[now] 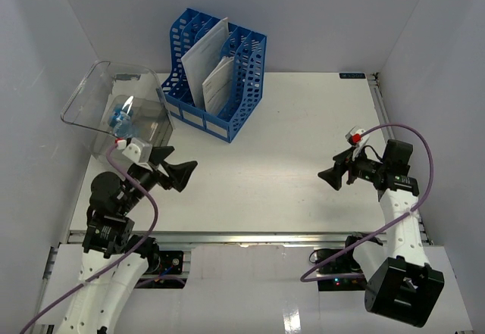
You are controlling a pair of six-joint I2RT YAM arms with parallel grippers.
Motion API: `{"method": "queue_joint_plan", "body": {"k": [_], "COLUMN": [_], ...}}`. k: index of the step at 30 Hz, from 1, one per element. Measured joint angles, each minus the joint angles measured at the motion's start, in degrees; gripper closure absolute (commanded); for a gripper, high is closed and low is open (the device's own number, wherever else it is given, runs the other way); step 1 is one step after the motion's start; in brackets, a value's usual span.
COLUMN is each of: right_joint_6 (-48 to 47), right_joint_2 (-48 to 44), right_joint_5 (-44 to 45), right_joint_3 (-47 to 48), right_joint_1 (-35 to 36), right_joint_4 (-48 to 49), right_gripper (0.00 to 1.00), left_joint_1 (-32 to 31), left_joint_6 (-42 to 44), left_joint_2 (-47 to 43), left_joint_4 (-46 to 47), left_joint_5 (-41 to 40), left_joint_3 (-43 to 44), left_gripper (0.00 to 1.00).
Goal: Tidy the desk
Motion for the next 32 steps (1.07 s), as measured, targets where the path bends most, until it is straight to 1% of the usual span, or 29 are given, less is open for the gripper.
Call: {"method": "queue_joint_plan", "body": {"k": [5, 10, 19, 24, 32], "right_joint_6": [2.9, 10.4, 19.3, 22.2, 26.4], "right_joint_2": [-3.6, -8.5, -10.0, -12.1, -14.4], "right_joint_5": [2.7, 8.3, 17.2, 20.8, 25.8], "right_joint_3": [-0.8, -4.6, -4.9, -4.9, -5.0], "right_joint_1": [-0.1, -0.1, -0.1, -0.2, -1.0], "right_joint_4": [1.6, 6.5, 10.9, 12.6, 14.4], "right_gripper": [0.1, 0.1, 0.1, 0.1, 0.1], "left_joint_1": [0.0, 0.0, 0.0, 0.0, 0.0], "left_joint_6": [1.0, 1.4, 1.6, 1.6, 1.6], "left_joint_2": [-4.3, -8.6, -11.8, -13.9, -13.8], "left_joint_4": [-5.0, -7.7, -8.7, -8.7, -8.7], "left_joint_5": [-1.1, -2.3, -4.0, -5.0, -5.2], "left_joint_3": [-1.8, -3.8, -5.2, -5.7, -5.8], "left_gripper": [0.02, 0.02, 0.02, 0.02, 0.02]}}
